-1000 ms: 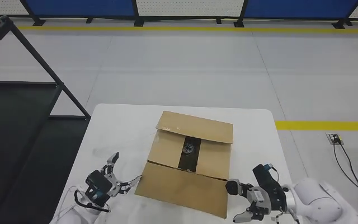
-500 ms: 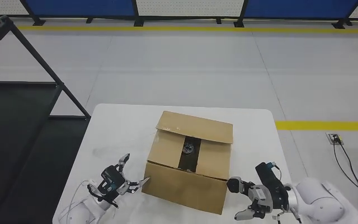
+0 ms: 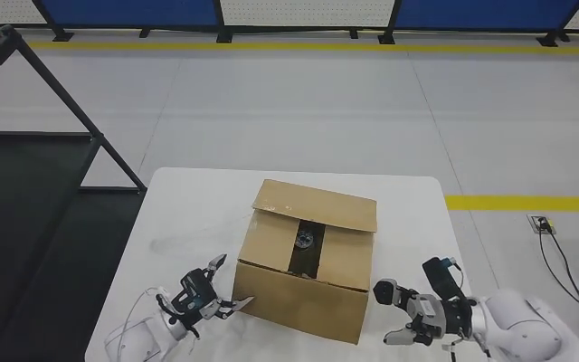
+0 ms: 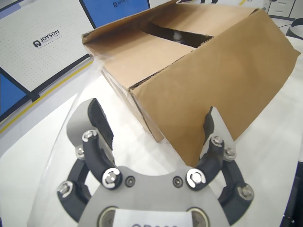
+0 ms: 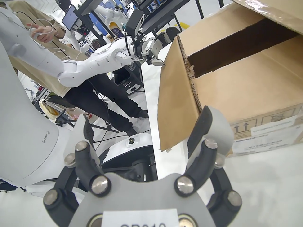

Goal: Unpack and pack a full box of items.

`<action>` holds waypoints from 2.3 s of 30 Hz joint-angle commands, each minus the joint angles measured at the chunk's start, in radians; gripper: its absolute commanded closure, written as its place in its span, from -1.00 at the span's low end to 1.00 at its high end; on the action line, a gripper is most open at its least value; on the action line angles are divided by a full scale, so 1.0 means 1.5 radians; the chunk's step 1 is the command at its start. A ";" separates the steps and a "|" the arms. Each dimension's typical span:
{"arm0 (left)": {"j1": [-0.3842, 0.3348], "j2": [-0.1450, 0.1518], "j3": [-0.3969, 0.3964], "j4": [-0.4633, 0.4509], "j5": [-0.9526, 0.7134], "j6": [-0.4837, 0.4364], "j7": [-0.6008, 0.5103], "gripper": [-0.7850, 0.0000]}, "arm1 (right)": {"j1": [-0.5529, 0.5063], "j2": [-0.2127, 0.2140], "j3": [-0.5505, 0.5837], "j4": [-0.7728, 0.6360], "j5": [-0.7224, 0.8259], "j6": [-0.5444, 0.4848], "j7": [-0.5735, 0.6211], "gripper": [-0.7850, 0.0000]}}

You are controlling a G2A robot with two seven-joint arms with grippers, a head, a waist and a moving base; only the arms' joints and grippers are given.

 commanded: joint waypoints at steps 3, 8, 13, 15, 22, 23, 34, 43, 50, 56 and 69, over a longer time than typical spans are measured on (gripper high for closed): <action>-0.009 0.000 0.011 0.007 -0.022 -0.009 -0.034 -1.00 | 0.002 -0.002 0.000 0.005 -0.004 0.000 -0.011 -1.00; -0.022 0.000 0.015 0.008 -0.075 -0.041 -0.064 -1.00 | 0.000 -0.003 0.001 0.013 -0.010 0.000 -0.023 -1.00; -0.023 0.003 0.022 -0.001 -0.076 -0.054 -0.079 -1.00 | 0.001 -0.004 0.001 0.015 -0.014 0.000 -0.027 -1.00; -0.022 0.004 0.026 -0.002 -0.074 -0.057 -0.080 -1.00 | 0.000 -0.004 0.001 0.016 -0.014 0.000 -0.027 -1.00; -0.020 0.008 0.041 -0.009 -0.060 -0.062 -0.073 -1.00 | -0.001 -0.004 0.002 0.021 -0.021 0.000 -0.032 -1.00; -0.020 0.008 0.043 -0.009 -0.060 -0.063 -0.071 -1.00 | 0.000 -0.004 0.001 0.021 -0.021 0.000 -0.032 -1.00; -0.012 0.014 0.056 -0.017 -0.047 -0.062 -0.057 -1.00 | -0.004 -0.006 -0.006 0.025 0.041 0.000 -0.052 -1.00; 0.007 0.014 0.033 -0.025 -0.106 0.021 -0.049 -1.00 | 0.002 -0.009 -0.009 0.051 0.154 0.000 -0.034 -1.00; 0.009 0.014 0.029 -0.028 -0.114 0.028 -0.052 -1.00 | 0.001 -0.009 -0.011 0.047 0.155 0.003 -0.036 -1.00; 0.009 0.014 0.029 -0.028 -0.115 0.030 -0.053 -1.00 | 0.013 -0.026 -0.034 0.020 0.192 0.137 -0.125 -1.00; 0.040 0.017 0.021 -0.056 -0.133 0.049 -0.019 -1.00 | 0.124 -0.047 -0.081 0.099 0.398 0.330 0.054 -1.00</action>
